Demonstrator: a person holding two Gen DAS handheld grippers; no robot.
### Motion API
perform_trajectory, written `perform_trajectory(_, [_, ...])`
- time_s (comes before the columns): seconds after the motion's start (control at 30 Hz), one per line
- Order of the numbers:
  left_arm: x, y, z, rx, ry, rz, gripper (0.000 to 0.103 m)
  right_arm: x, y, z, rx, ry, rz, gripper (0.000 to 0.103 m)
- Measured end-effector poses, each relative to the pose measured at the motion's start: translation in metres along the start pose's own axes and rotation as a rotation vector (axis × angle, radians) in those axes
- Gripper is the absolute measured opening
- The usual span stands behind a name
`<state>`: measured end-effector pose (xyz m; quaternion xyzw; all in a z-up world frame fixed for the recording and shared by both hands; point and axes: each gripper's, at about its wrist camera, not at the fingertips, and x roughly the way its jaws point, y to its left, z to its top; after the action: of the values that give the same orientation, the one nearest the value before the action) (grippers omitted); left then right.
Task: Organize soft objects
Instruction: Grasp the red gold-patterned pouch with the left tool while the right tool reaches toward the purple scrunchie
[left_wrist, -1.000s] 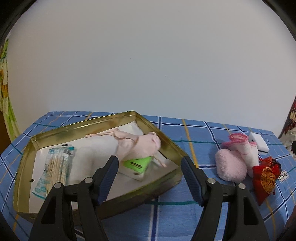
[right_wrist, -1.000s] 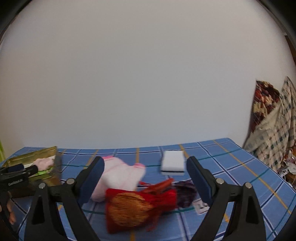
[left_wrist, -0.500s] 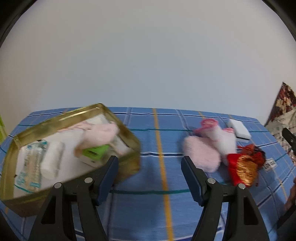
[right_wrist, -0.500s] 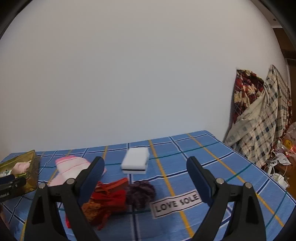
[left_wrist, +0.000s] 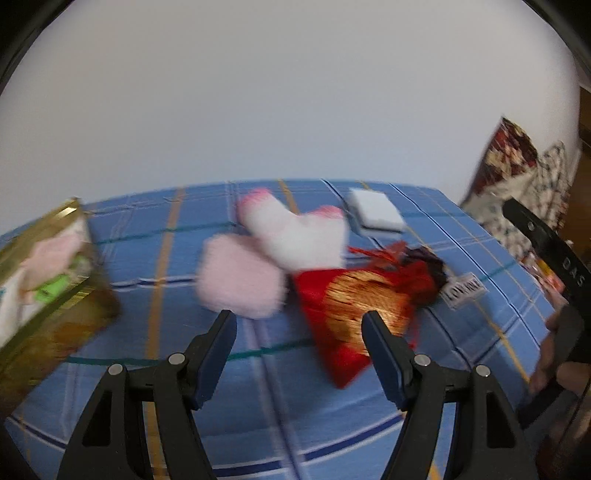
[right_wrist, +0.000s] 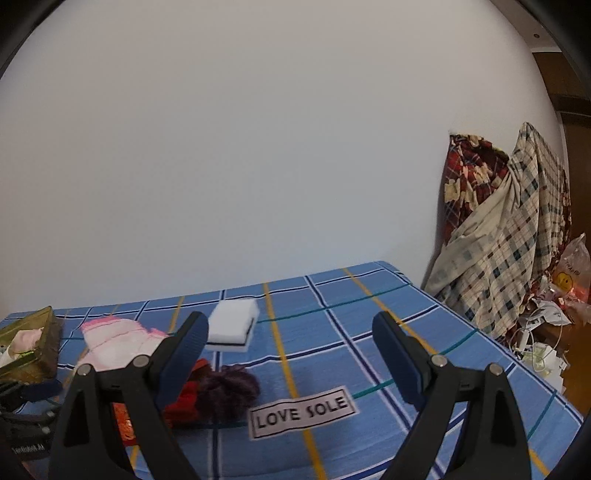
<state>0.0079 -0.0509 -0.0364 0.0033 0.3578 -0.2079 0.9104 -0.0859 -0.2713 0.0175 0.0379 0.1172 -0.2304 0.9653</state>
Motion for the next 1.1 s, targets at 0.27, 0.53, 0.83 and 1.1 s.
perform_trajectory(0.27, [0.038, -0.020, 0.006, -0.050, 0.136, -0.080, 0.073, 0.000, -0.027, 0.005, 0.078, 0.009, 0.010, 0.092])
perform_trajectory(0.53, [0.046, -0.033, 0.014, -0.012, 0.148, -0.005, 0.077, 0.006, -0.036, 0.004, 0.121, 0.044, 0.048, 0.092])
perform_trajectory(0.83, [0.031, -0.012, 0.006, -0.083, 0.125, -0.151, 0.030, 0.021, -0.039, -0.005, 0.150, 0.127, 0.071, 0.092])
perform_trajectory(1.1, [-0.007, 0.000, 0.004, -0.054, -0.008, -0.208, 0.030, 0.035, -0.042, -0.014, 0.180, 0.240, 0.126, 0.062])
